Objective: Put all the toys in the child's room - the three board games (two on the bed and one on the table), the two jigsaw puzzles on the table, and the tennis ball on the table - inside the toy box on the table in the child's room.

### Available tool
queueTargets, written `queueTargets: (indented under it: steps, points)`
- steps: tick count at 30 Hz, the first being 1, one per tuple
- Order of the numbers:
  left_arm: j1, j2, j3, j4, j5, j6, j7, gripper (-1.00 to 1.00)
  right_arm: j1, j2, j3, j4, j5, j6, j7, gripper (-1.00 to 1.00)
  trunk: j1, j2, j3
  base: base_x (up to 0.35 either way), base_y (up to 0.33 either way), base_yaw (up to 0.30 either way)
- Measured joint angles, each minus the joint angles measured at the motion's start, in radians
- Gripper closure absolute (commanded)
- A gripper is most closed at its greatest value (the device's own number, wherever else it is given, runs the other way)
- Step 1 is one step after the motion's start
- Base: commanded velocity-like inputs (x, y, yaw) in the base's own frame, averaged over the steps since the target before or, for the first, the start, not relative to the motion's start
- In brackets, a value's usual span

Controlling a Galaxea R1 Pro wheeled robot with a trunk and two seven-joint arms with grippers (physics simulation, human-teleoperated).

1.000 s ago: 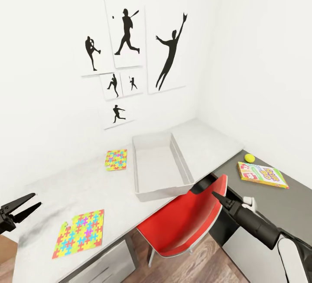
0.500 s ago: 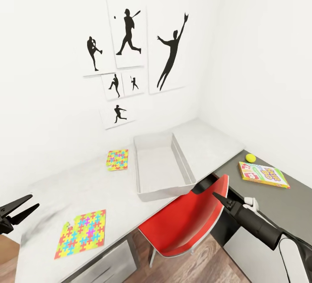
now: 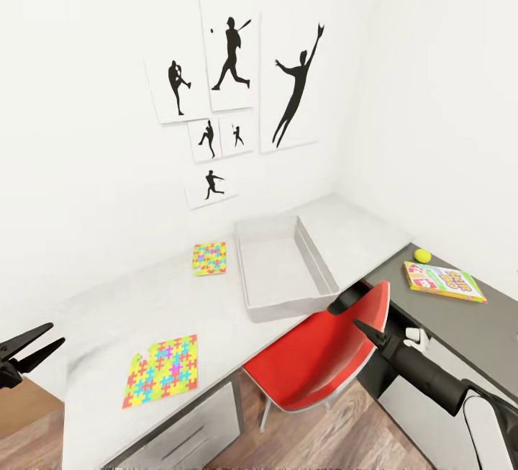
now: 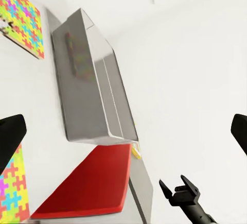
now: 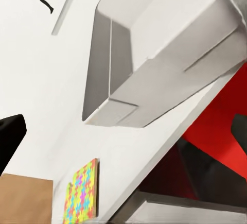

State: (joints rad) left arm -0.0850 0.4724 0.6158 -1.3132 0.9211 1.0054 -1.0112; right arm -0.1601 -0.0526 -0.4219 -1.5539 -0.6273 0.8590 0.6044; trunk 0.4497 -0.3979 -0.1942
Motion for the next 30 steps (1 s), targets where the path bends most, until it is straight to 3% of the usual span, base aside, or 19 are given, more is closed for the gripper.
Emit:
queueTargets:
  steps: [7, 30]
  points:
    - [0.001, -0.001, 0.033, 0.0, 0.0, 0.001, 0.0, -1.0, 0.0, 0.0, 0.0, 0.0, -0.001, 0.0, 0.003, -1.0, 0.0, 0.0, 0.0, -0.102, 0.008, 0.0]
    - [0.003, -0.001, 0.04, 0.0, 0.0, 0.001, 0.0, -1.0, 0.0, -0.001, 0.0, 0.002, 0.0, 0.0, 0.006, -1.0, 0.0, 0.0, 0.0, -0.098, 0.0, 0.0]
